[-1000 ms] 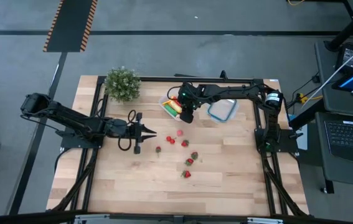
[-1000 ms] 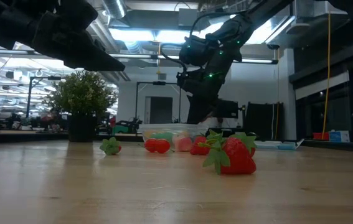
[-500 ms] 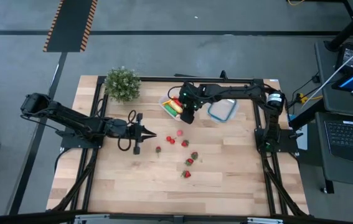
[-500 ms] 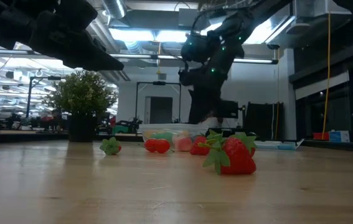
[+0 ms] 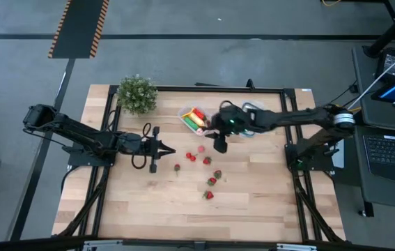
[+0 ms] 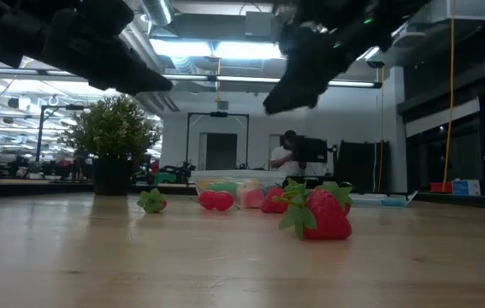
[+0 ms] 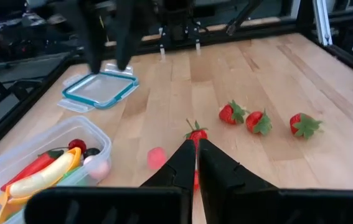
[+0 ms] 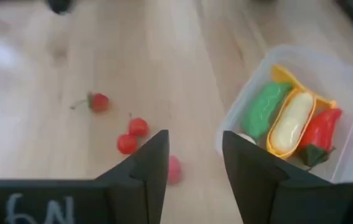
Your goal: Pick and placing Produce into tupperware
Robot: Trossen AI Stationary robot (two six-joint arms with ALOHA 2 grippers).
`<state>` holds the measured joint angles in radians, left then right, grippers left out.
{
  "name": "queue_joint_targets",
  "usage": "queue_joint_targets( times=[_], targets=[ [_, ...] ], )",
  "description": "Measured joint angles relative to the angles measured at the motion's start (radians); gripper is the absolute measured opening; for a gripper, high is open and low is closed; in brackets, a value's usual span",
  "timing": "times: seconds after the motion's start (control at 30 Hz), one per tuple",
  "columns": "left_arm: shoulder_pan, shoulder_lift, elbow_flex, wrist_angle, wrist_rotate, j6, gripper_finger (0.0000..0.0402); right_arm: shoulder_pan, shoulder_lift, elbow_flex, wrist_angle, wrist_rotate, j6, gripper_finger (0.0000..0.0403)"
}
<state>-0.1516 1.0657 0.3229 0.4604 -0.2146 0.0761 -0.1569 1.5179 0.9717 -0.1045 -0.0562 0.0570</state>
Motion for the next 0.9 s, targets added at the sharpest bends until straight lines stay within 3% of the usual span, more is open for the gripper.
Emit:
queue_joint_targets(
  times=[0.27, 0.43, 0.6, 0.9],
  targets=[
    [0.0, 0.0, 0.001, 0.066, 0.0, -0.086, 0.0027, 0.14, -0.256, -0.222, 0.176, 0.045, 0.026, 0.0152],
    [0.0, 0.0, 0.002, 0.085, 0.074, -0.122, 0.0032, 0.222, -0.347, -0.336, 0.265, 0.055, 0.066, 0.0152],
    [-0.043, 0.031, 0.069, 0.075, 0.069, -0.098, 0.0027, 0.289, -0.391, -0.409, 0.279, 0.182, 0.092, 0.0152],
    [-0.127, 0.26, 0.349, -0.295, -0.134, -0.027, 0.0067, 0.362, -0.406, -0.432, 0.279, 0.208, 0.096, 0.0152]
  ],
)
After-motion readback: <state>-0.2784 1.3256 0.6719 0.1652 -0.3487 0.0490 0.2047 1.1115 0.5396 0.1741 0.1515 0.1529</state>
